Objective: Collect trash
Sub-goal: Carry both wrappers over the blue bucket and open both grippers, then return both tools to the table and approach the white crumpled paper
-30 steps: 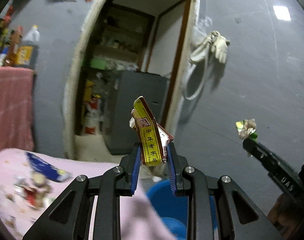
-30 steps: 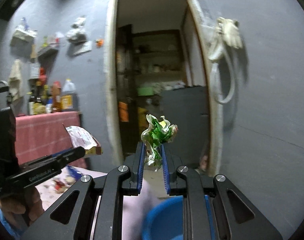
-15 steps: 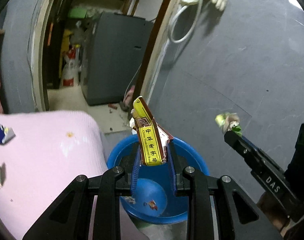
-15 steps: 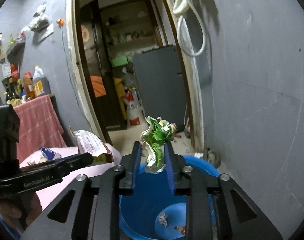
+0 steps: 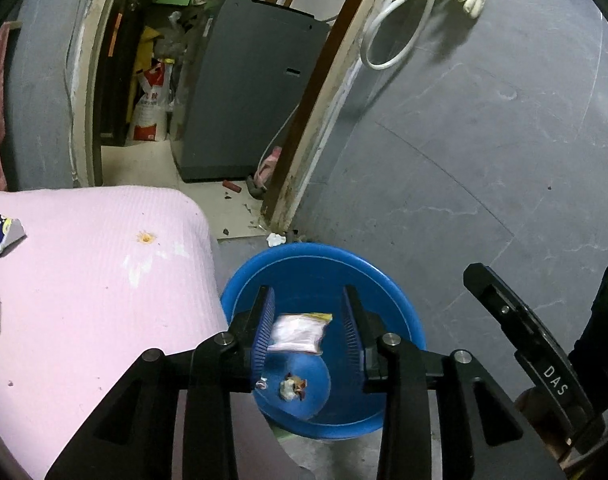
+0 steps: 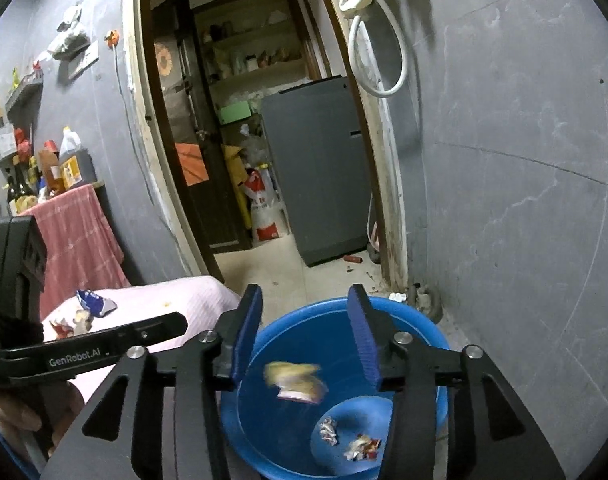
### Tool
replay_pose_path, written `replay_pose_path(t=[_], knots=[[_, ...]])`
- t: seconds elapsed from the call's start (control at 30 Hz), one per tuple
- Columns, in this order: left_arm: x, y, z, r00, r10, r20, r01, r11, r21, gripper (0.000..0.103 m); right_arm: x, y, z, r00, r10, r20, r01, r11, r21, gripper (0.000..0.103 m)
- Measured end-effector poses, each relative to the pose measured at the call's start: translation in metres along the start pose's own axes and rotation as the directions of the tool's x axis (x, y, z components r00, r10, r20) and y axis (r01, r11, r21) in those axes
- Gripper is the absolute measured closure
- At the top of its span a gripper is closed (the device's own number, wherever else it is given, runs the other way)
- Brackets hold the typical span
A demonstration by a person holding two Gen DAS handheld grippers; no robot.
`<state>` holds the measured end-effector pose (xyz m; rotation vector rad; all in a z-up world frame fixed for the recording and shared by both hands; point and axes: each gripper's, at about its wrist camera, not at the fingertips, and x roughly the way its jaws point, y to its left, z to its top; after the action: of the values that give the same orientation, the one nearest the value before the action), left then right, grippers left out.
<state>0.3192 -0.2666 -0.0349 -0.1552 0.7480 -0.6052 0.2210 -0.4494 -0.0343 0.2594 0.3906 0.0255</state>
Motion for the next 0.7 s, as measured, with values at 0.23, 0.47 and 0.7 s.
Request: replay_pose_path(t=[0.23, 0.47, 0.7], knots=[[-0.041, 0.006, 0.005, 0.990, 0.010, 0.139, -0.008, 1.000, -0.014, 0.049, -0.016, 0.010, 0.009, 0.996, 0.020, 0.090, -0.018, 1.000, -0.023, 0.032], [-0.098, 0.011, 0.011, 0.946, 0.088, 0.311, -0.096, 0.995, 0.011, 0.014, -0.037, 0.034, 0.023, 0.978, 0.074, 0.194, -0.063, 0.996, -0.061, 0.015], [-0.156, 0.039, 0.003, 0.864, 0.216, 0.456, -0.201, 0.976, -0.082, 0.002, -0.052, 0.069, 0.034, 0.953, 0.135, 0.272, -0.107, 0.988, -0.115, 0.000]])
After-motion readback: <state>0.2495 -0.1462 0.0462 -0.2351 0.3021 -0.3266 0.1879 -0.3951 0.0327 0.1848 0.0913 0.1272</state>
